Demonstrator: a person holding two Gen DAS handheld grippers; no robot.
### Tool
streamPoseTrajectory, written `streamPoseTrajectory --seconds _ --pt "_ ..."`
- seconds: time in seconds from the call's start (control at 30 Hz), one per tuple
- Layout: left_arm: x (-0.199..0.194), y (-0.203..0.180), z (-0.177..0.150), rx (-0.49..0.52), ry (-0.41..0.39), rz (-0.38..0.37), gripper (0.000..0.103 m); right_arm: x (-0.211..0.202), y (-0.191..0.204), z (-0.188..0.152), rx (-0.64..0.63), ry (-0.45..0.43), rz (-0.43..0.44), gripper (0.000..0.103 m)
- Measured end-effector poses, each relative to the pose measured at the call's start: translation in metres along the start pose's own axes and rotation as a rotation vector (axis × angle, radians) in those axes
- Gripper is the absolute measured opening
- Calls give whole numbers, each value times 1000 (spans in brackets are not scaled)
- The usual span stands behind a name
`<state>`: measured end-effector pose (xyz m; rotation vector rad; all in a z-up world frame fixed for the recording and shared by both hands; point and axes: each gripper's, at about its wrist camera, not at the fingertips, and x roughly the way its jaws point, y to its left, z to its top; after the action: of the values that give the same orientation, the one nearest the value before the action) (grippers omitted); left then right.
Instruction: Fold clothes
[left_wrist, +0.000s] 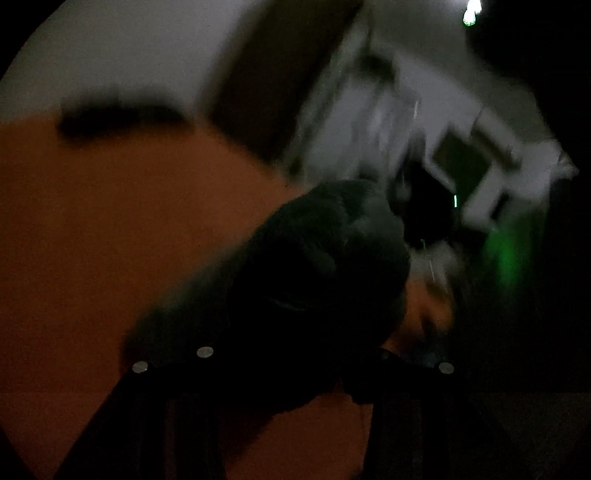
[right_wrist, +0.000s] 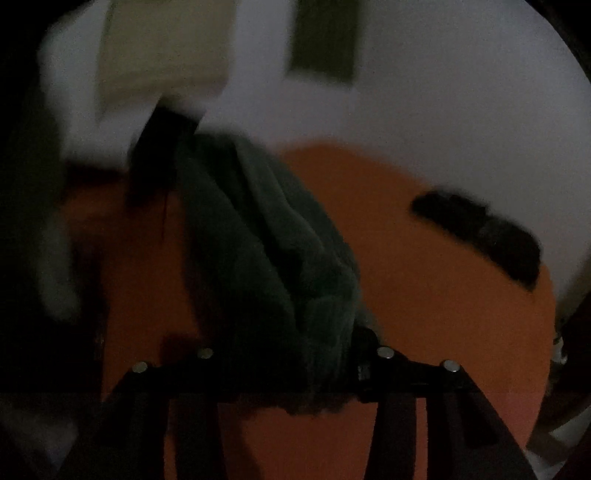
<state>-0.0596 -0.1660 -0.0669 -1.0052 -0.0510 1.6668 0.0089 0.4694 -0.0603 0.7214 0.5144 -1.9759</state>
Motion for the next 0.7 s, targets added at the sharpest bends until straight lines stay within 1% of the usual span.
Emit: streamPoseTrajectory --seconds 0.07,0.13,0.2,0.27,0.33,0.37,0.4,0.43,0.47,0.5,0.53,0.57,0.6,0.63,0.67,0.7 --pt "16 -9 -42 -59 131 -14 43 8 29 -34 21 128 89 47" --pt "19 -18 -69 -91 170 17 43 17 58 -69 42 255 179 47" --pt "10 -19 -79 -134 160 57 44 25 86 -103 63 383 268 47" --pt "0 -14 -77 -184 130 65 44 13 81 -103 173 374 279 47" --pt "-12 -5 -74 -242 112 87 45 -1 64 -104 285 330 270 49" --pt "-18 0 -74 -267 106 92 46 -6 52 -106 380 288 266 49" --pt "-26 6 -74 -287 91 91 46 -10 40 -108 477 244 263 53" --pt "-35 11 -74 -306 60 100 46 -14 28 -111 574 199 258 57" --pt "-44 15 -74 -325 29 109 47 -19 15 -113 670 153 253 57" --pt "-54 20 -74 -351 -3 116 54 -15 7 -115 757 123 253 59" --pt "-65 27 -73 -409 -40 113 65 -12 -2 -116 843 93 253 59" --pt "-75 33 -71 -474 -82 108 68 -8 -10 -117 930 63 252 59" --pt "-81 41 -63 -574 -147 94 69 1 -12 -114 979 65 241 59" --pt "-85 44 -56 -651 -215 73 69 10 -14 -110 1025 69 229 59" --pt "-85 41 -48 -667 -253 78 69 14 -19 -111 1044 70 226 59" --pt "-83 36 -40 -651 -263 123 69 21 -15 -102 1042 61 244 59"
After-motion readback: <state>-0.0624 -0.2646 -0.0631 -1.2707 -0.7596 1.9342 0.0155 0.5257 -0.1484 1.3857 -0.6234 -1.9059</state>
